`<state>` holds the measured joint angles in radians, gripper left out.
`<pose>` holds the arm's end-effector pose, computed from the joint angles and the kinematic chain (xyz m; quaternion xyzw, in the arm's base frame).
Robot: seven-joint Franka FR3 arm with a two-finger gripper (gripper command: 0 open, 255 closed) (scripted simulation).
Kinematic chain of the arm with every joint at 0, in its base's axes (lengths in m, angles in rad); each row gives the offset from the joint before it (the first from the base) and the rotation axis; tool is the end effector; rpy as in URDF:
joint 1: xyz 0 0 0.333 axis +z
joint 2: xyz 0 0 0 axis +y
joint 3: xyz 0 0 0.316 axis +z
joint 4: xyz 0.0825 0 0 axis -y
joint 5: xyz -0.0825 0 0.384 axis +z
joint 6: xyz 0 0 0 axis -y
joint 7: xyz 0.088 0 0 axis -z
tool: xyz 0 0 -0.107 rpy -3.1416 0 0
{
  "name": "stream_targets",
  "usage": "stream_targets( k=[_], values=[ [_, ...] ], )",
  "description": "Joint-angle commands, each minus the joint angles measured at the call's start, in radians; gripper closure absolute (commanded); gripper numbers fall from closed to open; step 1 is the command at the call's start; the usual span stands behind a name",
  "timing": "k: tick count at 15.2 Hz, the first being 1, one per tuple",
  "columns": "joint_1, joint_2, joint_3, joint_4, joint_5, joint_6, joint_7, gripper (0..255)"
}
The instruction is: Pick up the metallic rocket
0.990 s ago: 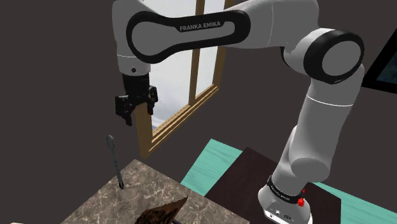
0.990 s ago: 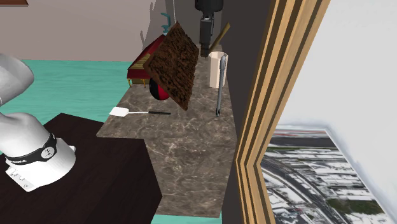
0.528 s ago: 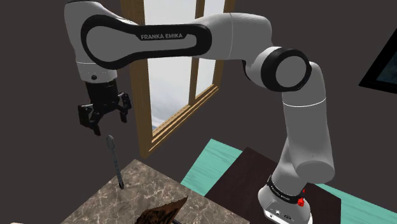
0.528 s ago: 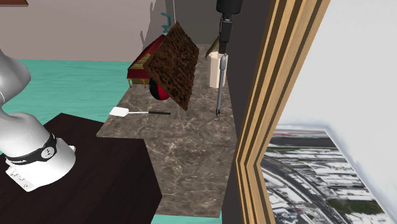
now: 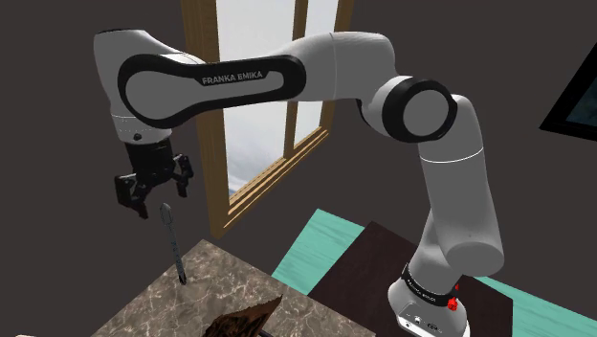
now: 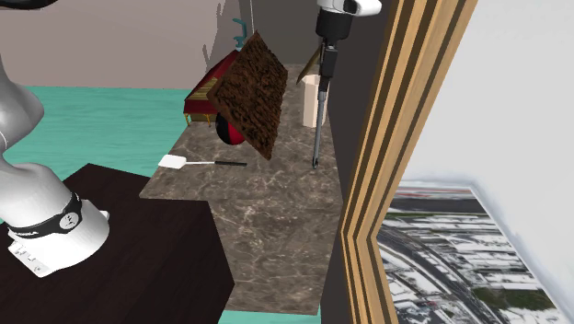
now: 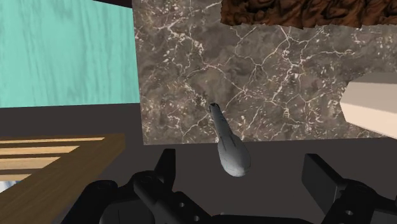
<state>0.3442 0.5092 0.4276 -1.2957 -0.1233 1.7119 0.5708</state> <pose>0.5448 0.4279 0.4678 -0.9949 -0.0888 0.0452 0.0172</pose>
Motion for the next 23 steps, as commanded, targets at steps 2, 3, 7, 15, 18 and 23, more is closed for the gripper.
stream_targets(
  k=[2,3,7,15,18,23],
  values=[
    [-0.002,0.0,0.0,-0.022,0.0,0.022,0.0,0],
    [-0.003,-0.002,0.0,-0.024,0.0,0.022,-0.001,255],
    [-0.003,-0.002,0.0,-0.024,0.0,0.022,-0.001,255],
    [0.002,0.0,0.001,0.019,0.0,-0.018,0.0,255],
    [0.008,0.003,0.001,0.065,0.0,-0.061,0.001,255],
    [0.021,0.015,0.002,0.153,-0.004,-0.136,0.003,255]
  ],
)
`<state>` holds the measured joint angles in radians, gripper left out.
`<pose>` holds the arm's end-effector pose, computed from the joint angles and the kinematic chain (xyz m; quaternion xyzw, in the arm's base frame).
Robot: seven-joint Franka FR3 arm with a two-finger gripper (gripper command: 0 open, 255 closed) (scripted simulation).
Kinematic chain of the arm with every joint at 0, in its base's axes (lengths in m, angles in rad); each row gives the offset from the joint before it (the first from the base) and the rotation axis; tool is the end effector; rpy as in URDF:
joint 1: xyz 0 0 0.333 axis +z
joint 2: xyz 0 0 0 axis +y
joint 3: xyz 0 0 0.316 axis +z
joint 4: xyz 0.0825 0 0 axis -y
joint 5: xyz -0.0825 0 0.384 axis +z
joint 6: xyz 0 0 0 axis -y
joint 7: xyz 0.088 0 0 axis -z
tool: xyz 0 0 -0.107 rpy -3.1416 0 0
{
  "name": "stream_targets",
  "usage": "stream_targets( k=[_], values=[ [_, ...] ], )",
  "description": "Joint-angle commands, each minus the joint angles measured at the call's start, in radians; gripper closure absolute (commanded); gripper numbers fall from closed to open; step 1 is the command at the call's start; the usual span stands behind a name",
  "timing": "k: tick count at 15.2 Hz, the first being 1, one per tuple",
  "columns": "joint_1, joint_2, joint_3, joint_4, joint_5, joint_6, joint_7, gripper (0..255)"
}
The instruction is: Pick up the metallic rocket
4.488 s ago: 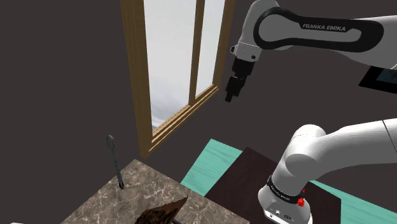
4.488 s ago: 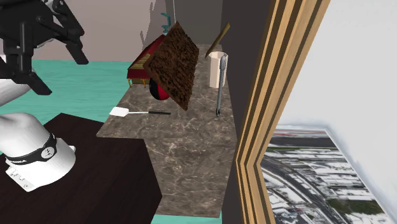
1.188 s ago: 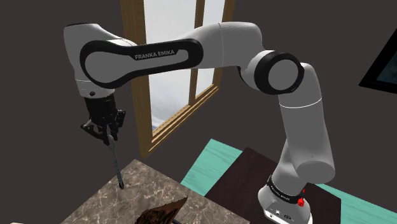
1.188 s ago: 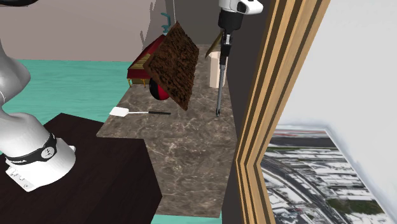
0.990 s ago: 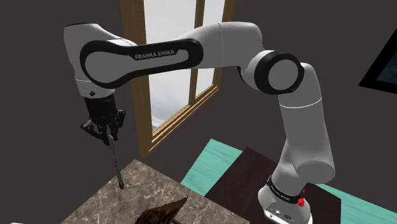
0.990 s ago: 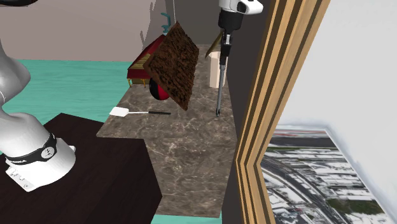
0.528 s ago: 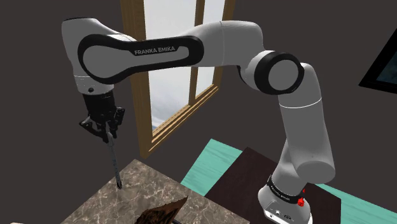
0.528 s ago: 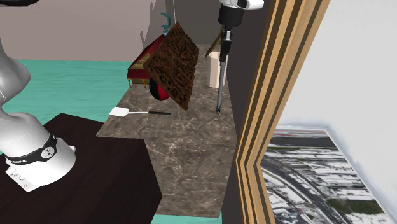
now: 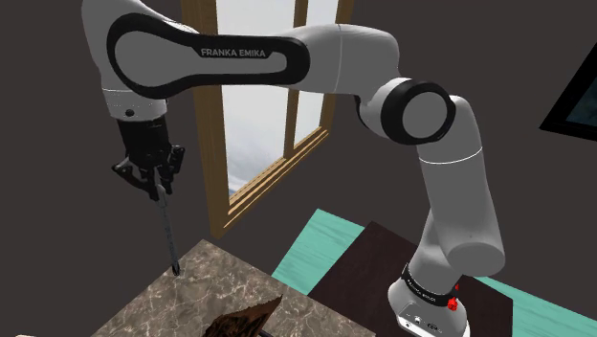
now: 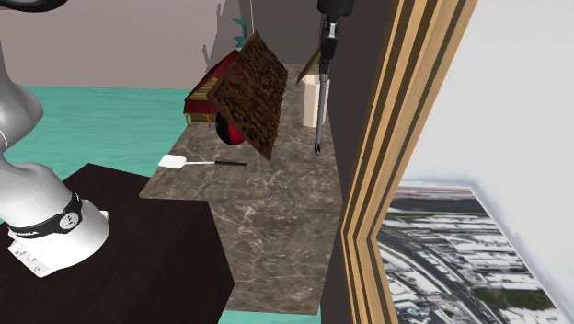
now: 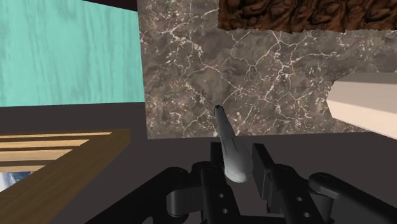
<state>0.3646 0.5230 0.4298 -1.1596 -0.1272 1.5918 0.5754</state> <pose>0.5442 0.4293 0.5121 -0.9949 -0.0890 0.0448 0.0174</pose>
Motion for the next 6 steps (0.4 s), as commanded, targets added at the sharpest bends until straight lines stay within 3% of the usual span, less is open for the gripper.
stream_targets(
  k=[1,6],
  values=[
    [0.004,0.005,0.0,0.037,-0.002,-0.032,-0.001,255],
    [0.017,0.021,-0.001,0.106,-0.007,-0.084,0.001,255]
  ],
)
